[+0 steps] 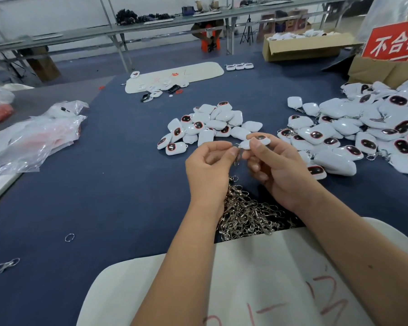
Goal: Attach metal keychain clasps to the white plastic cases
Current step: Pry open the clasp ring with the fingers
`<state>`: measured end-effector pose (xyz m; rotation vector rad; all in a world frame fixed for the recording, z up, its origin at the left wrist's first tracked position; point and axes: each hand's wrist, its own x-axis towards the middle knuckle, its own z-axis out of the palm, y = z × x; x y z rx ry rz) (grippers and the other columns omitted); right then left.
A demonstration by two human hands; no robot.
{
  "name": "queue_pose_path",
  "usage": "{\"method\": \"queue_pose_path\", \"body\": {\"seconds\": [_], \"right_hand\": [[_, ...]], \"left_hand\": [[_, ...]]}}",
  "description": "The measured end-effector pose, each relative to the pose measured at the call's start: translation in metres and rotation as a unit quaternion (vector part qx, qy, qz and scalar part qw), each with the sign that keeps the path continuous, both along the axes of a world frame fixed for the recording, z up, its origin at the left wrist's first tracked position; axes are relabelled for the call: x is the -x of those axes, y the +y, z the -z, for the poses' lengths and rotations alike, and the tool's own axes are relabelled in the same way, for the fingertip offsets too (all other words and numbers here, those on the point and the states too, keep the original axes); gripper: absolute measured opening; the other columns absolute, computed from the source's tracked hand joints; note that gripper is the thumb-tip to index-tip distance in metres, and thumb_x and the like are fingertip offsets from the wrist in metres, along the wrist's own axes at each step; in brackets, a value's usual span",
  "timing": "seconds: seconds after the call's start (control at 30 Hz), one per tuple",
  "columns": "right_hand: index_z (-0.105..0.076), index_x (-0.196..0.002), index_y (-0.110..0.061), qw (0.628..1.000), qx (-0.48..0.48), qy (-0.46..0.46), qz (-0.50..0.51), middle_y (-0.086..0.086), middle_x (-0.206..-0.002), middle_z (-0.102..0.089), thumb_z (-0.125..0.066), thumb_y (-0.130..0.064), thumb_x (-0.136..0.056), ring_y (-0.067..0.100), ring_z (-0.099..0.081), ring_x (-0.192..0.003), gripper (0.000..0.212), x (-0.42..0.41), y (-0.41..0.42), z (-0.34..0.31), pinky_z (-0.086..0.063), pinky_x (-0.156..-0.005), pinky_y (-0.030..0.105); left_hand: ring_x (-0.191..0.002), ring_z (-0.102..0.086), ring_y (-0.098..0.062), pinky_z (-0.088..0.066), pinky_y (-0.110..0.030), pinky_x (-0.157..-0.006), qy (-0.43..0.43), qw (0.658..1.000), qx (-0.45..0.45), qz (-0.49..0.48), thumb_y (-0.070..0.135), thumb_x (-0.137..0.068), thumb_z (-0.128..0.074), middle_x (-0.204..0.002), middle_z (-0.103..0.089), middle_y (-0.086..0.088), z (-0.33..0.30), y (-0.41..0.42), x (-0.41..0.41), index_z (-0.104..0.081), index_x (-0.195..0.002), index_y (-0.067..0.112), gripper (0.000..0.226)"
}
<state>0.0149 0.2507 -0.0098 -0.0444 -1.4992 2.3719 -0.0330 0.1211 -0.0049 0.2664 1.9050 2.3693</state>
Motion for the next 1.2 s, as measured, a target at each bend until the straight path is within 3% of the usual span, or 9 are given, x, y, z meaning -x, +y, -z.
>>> {"method": "queue_pose_path", "body": {"seconds": [0.17,0.43,0.53,0.63,0.73,0.8,0.93,1.13,1.2], "right_hand": [[-0.061,-0.103,-0.012,1.0,0.008,-0.012,0.023,0.005,-0.074,-0.067,-0.07,-0.026,-0.084,0.01,-0.047,-0.053,0.025,0.0,-0.002,-0.001,-0.034,-0.044,0.017],[-0.058,-0.107,-0.006,0.993,-0.072,-0.063,0.07,0.003,-0.066,-0.063,-0.065,-0.017,-0.101,0.009,-0.042,-0.049,0.015,0.0,-0.005,0.002,-0.03,-0.042,0.019],[-0.059,-0.107,-0.008,0.996,-0.056,-0.049,0.054,0.004,-0.069,-0.065,-0.066,-0.019,-0.099,0.009,-0.045,-0.051,0.015,0.0,-0.005,0.0,-0.032,-0.043,0.019],[-0.06,-0.111,-0.011,1.0,0.009,0.004,0.011,0.007,-0.076,-0.068,-0.067,-0.02,-0.091,0.009,-0.051,-0.057,0.023,-0.001,-0.003,-0.002,-0.037,-0.046,0.017],[-0.058,-0.119,-0.013,0.999,0.03,0.036,-0.021,0.006,-0.083,-0.066,-0.065,-0.016,-0.092,0.009,-0.052,-0.063,0.028,-0.002,0.001,-0.002,-0.04,-0.051,0.016],[-0.059,-0.12,-0.015,0.999,0.02,0.039,-0.024,0.006,-0.084,-0.067,-0.066,-0.016,-0.092,0.009,-0.051,-0.063,0.028,-0.002,0.002,-0.002,-0.04,-0.051,0.016],[-0.062,-0.115,-0.015,1.0,-0.028,0.012,-0.007,0.007,-0.082,-0.071,-0.071,-0.021,-0.086,0.009,-0.048,-0.056,0.031,-0.001,-0.004,0.0,-0.038,-0.049,0.019],[-0.061,-0.113,-0.013,0.999,-0.032,0.008,0.003,0.009,-0.079,-0.072,-0.073,-0.019,-0.083,0.01,-0.047,-0.054,0.033,-0.001,-0.006,0.0,-0.037,-0.047,0.018],[-0.061,-0.113,-0.012,0.999,-0.039,0.007,0.006,0.01,-0.078,-0.071,-0.073,-0.019,-0.083,0.01,-0.048,-0.054,0.033,-0.001,-0.007,0.0,-0.037,-0.048,0.019]], "left_hand": [[-0.073,-0.068,-0.008,-0.055,-0.022,-0.072,0.086,0.993,0.078,-0.005,0.002,-0.087,-0.078,-0.079,-0.077,0.002,0.002,-0.001,0.004,-0.077,-0.084,0.017,0.015],[-0.081,-0.068,-0.008,-0.054,-0.021,-0.074,0.289,0.924,0.248,0.035,0.001,-0.088,-0.072,-0.079,-0.073,0.013,0.006,-0.013,0.01,-0.078,-0.085,0.017,0.017],[-0.079,-0.07,-0.007,-0.054,-0.018,-0.073,0.237,0.947,0.214,0.023,0.002,-0.088,-0.074,-0.081,-0.075,0.01,0.005,-0.011,0.011,-0.079,-0.087,0.017,0.016],[-0.082,-0.072,-0.009,-0.058,-0.023,-0.08,0.075,0.993,0.093,0.019,0.006,-0.091,-0.074,-0.087,-0.078,0.0,0.003,-0.003,0.005,-0.078,-0.095,0.017,0.012],[-0.086,-0.072,-0.018,-0.059,-0.036,-0.089,-0.017,0.998,0.039,0.055,0.01,-0.095,-0.071,-0.091,-0.078,-0.009,0.001,0.002,0.0,-0.077,-0.099,0.011,0.007],[-0.081,-0.069,-0.015,-0.058,-0.032,-0.084,-0.032,0.998,0.012,0.058,0.008,-0.097,-0.069,-0.086,-0.076,-0.009,0.0,0.002,0.0,-0.076,-0.095,0.008,0.008],[-0.071,-0.064,-0.012,-0.054,-0.024,-0.07,-0.027,0.999,-0.013,0.012,0.006,-0.097,-0.067,-0.076,-0.073,-0.005,-0.003,0.002,0.001,-0.073,-0.089,0.012,0.011],[-0.082,-0.073,-0.024,-0.06,-0.04,-0.082,0.101,0.989,0.106,-0.036,0.005,-0.095,-0.065,-0.079,-0.072,-0.006,0.0,0.002,0.003,-0.069,-0.084,0.019,0.018],[-0.079,-0.069,-0.018,-0.058,-0.032,-0.076,0.153,0.976,0.147,-0.05,0.003,-0.094,-0.064,-0.076,-0.07,0.003,0.002,-0.001,0.005,-0.068,-0.082,0.02,0.02]]}}
